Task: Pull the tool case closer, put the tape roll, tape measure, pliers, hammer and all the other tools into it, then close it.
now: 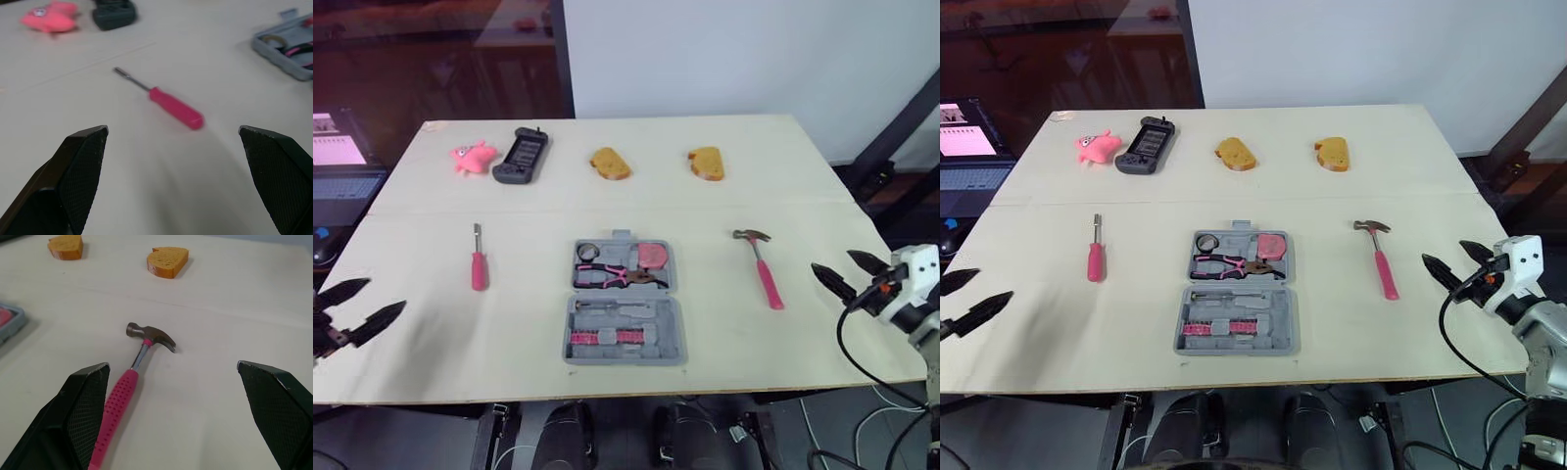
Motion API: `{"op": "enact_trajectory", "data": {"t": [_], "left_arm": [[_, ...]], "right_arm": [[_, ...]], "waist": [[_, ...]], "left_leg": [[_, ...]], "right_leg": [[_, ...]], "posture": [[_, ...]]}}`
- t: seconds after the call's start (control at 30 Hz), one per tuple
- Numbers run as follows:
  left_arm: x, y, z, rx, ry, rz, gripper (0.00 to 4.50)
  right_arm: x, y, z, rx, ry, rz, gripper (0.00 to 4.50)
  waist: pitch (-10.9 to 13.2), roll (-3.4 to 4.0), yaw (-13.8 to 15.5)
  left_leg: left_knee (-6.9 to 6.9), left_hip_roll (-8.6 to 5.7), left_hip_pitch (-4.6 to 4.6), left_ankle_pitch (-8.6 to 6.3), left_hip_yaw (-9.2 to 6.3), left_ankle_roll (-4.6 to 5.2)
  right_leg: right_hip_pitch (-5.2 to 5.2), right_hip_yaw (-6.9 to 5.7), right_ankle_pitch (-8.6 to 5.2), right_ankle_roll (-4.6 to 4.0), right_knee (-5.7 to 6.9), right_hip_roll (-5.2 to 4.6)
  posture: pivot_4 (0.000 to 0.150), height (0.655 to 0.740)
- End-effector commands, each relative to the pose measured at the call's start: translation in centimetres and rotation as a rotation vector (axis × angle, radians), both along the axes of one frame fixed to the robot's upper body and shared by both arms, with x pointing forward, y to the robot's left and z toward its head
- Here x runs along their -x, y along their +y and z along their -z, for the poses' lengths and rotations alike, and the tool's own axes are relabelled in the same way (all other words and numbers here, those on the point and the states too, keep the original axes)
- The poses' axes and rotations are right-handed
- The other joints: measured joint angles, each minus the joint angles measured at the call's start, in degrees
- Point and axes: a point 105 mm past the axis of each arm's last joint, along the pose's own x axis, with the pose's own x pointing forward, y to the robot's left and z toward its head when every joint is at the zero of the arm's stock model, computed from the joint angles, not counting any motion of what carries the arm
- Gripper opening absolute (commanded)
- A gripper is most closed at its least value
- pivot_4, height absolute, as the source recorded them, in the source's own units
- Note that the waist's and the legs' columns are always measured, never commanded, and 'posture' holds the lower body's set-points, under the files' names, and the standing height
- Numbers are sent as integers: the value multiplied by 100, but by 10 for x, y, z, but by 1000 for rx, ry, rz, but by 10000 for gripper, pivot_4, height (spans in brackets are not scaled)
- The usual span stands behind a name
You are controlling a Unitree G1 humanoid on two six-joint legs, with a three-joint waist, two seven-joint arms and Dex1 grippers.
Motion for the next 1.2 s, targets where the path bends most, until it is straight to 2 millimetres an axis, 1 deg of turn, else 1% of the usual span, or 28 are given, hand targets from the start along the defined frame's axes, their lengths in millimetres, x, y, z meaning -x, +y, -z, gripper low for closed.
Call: {"op": "enact_trajectory", "data": {"t": [0.03,0.13,0.17,0.27,0.37,0.5,0.57,0.7,0.77,0.83,0.97,1.13,1.2], "left_arm": [[-24,-55,-32,-17,-51,245,45000],[-35,-89,-37,-84,-48,382,45000],[-38,-96,-38,-99,-52,407,45000],[-42,-121,-45,-108,-55,504,45000],[-40,-137,-50,-99,-49,561,45000],[-34,-154,-58,-84,-36,606,45000],[-32,-160,-62,-77,-37,609,45000],[-22,-171,-68,-83,-45,612,45000],[-19,-173,-69,-85,-51,599,45000],[-16,-173,-69,-82,-51,579,45000],[-11,-173,-68,-76,-48,549,45000],[-6,-168,-62,-75,-42,495,45000],[-4,-167,-60,-74,-38,487,45000]], "right_arm": [[-3,40,-32,31,-24,-108,44121],[-2,57,-26,87,47,-96,44121],[-2,62,-24,102,64,-93,44121],[-11,58,-12,118,166,20,44121],[-19,60,-12,113,198,44,44121],[-39,59,-7,114,250,96,44121],[-48,62,-2,101,293,92,44121],[-79,57,12,78,386,136,44121],[-88,56,20,42,435,139,44121],[-97,52,26,52,452,157,44121],[-109,53,32,77,465,155,44121],[-117,62,42,87,491,140,44121],[-117,62,46,88,492,140,38540]], "waist": [[-1,-2,15],[-3,-5,4],[-3,-5,2],[-3,-5,-31],[-1,-2,-38],[-1,-3,-26],[-1,-3,-25],[0,-2,-33],[1,0,-37],[2,0,-19],[2,1,-32],[3,2,-46],[3,2,-38]], "left_leg": [[1,0,-1,1,-2,-1],[4,-3,-6,0,-2,1],[4,-6,-7,-2,0,4],[3,-8,-10,-3,3,6],[5,-7,-10,0,3,3],[5,-6,-11,0,2,3],[5,-7,-11,0,3,3],[10,-8,-14,2,6,2],[10,-9,-15,2,8,2],[10,-9,-17,3,8,2],[10,-8,-20,4,8,1],[10,-8,-20,5,8,-2],[10,-8,-20,6,8,-3]], "right_leg": [[0,0,0,0,2,1],[1,0,3,5,-2,5],[1,1,3,6,-2,5],[-4,1,4,12,-1,13],[-8,3,5,12,3,19],[-8,4,4,12,3,22],[-7,5,4,13,3,22],[-6,5,9,22,3,24],[-6,6,10,23,3,24],[-7,6,10,23,4,26],[-8,5,11,24,4,28],[-8,5,12,26,4,27],[-9,5,12,26,4,27]], "posture": [[1500,7188],[1500,7188],[1500,7188],[1500,7188],[1500,7188],[1500,7188],[1500,7188],[1500,7188],[1500,7188],[1500,7188],[1500,7188],[1500,7188],[1500,7188]]}}
